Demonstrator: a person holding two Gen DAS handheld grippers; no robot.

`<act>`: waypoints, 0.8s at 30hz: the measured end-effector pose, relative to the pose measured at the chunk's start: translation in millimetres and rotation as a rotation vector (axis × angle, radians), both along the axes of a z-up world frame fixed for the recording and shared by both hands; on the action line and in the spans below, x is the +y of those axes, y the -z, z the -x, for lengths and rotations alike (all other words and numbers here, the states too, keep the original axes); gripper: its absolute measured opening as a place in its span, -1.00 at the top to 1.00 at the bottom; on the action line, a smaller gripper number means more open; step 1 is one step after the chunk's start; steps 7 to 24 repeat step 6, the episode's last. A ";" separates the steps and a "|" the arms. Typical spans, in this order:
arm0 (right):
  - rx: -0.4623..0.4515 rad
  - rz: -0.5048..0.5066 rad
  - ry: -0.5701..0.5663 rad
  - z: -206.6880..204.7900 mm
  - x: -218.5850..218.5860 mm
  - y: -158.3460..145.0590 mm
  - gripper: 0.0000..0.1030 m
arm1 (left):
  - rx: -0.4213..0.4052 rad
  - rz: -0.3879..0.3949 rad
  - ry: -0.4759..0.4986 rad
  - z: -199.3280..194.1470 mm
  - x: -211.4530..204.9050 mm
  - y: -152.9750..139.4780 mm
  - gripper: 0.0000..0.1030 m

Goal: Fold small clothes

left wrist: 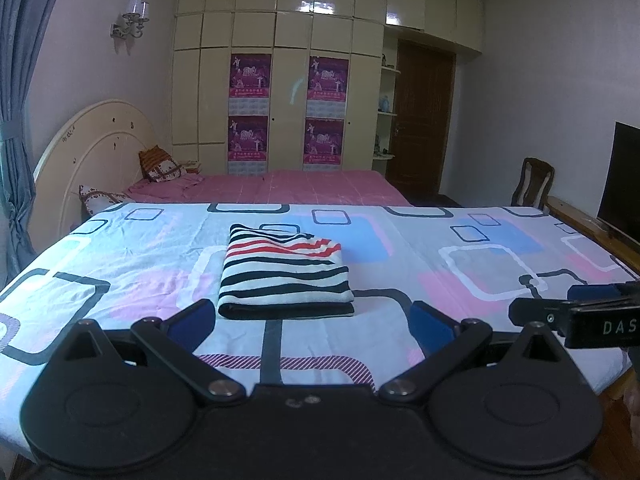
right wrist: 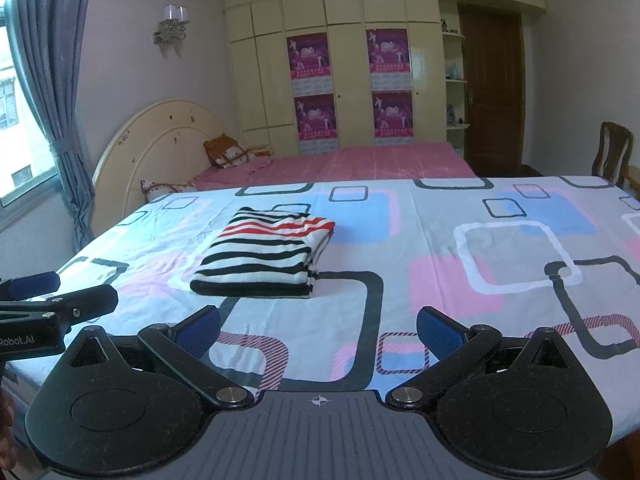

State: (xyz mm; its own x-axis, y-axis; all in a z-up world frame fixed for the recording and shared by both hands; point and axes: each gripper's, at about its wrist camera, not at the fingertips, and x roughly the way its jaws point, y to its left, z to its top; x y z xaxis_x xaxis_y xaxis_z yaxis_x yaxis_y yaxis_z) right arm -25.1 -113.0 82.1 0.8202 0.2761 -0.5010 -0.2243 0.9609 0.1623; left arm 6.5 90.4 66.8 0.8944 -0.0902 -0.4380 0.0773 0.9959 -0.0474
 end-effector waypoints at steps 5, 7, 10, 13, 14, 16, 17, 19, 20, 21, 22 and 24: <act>0.003 -0.003 -0.005 -1.4 -1.6 2.2 -1.00 | -0.001 0.002 0.002 1.8 0.6 0.1 -0.94; 0.003 -0.003 -0.007 -1.4 -1.6 2.7 -1.00 | 0.001 0.001 0.002 1.9 0.7 0.3 -0.94; 0.003 -0.003 -0.007 -1.4 -1.6 2.7 -1.00 | 0.001 0.001 0.002 1.9 0.7 0.3 -0.94; 0.003 -0.003 -0.007 -1.4 -1.6 2.7 -1.00 | 0.001 0.001 0.002 1.9 0.7 0.3 -0.94; 0.003 -0.003 -0.007 -1.4 -1.6 2.7 -1.00 | 0.001 0.001 0.002 1.9 0.7 0.3 -0.94; 0.003 -0.003 -0.007 -1.4 -1.6 2.7 -1.00 | 0.001 0.001 0.002 1.9 0.7 0.3 -0.94; 0.003 -0.003 -0.007 -1.4 -1.6 2.7 -1.00 | 0.001 0.001 0.002 1.9 0.7 0.3 -0.94; 0.003 -0.003 -0.007 -1.4 -1.6 2.7 -1.00 | 0.001 0.001 0.002 1.9 0.7 0.3 -0.94; 0.003 -0.003 -0.007 -1.4 -1.6 2.7 -1.00 | 0.001 0.001 0.002 1.9 0.7 0.3 -0.94; 0.003 -0.003 -0.007 -1.4 -1.6 2.7 -1.00 | 0.001 0.001 0.002 1.9 0.7 0.3 -0.94; 0.003 -0.003 -0.007 -1.4 -1.6 2.7 -1.00 | 0.001 0.001 0.002 1.9 0.7 0.3 -0.94; 0.003 -0.003 -0.007 -1.4 -1.6 2.7 -1.00 | 0.001 0.001 0.002 1.9 0.7 0.3 -0.94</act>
